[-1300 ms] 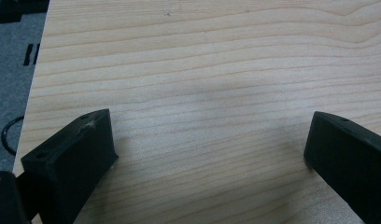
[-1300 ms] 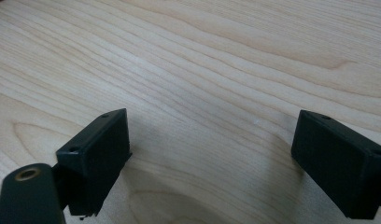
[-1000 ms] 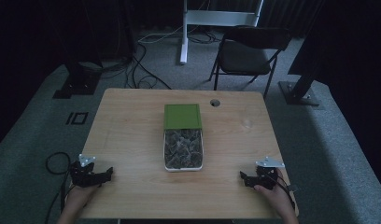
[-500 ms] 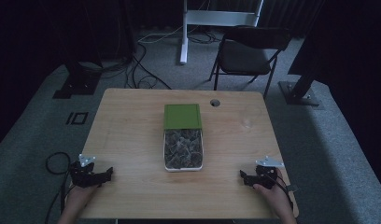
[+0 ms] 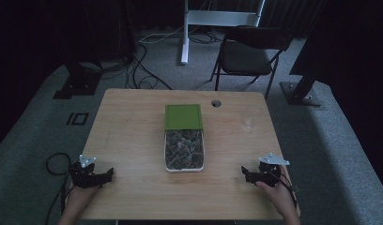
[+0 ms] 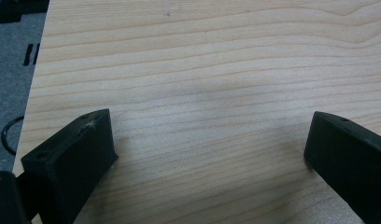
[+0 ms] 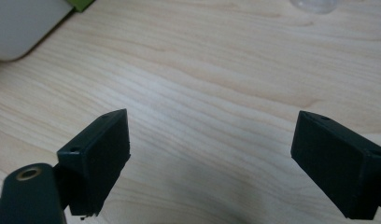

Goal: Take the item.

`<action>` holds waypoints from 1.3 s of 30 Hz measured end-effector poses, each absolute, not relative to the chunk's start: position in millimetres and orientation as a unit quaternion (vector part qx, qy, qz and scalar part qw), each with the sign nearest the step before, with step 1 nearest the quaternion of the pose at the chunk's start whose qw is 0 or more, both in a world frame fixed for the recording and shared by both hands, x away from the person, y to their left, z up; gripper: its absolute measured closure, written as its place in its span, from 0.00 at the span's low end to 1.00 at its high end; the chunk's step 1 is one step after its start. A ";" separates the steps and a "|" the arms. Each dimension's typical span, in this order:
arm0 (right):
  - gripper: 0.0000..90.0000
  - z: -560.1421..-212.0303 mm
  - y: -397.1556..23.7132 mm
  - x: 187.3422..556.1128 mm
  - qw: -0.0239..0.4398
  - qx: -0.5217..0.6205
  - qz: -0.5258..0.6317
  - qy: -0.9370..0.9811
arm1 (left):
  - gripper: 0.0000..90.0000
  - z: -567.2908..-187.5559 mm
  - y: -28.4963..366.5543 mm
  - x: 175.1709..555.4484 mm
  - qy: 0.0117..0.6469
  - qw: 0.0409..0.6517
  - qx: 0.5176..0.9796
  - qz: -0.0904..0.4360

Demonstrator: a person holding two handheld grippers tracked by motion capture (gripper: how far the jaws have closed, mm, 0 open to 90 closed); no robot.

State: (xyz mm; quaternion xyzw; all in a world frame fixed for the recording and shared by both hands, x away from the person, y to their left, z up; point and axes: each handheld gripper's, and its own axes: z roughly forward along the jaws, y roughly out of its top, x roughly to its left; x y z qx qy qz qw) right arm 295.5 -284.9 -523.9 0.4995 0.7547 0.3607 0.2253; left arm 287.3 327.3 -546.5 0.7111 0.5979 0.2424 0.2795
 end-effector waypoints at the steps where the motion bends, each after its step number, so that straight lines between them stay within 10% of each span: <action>1: 0.13 -522.3 -284.9 295.7 0.227 0.499 0.361 0.754 | 0.03 -546.6 327.3 287.4 0.598 0.280 0.711 0.243; 39: 0.13 -472.3 -243.8 304.1 0.237 0.440 0.414 0.760 | 0.03 -546.5 327.4 287.4 0.598 0.279 0.711 0.242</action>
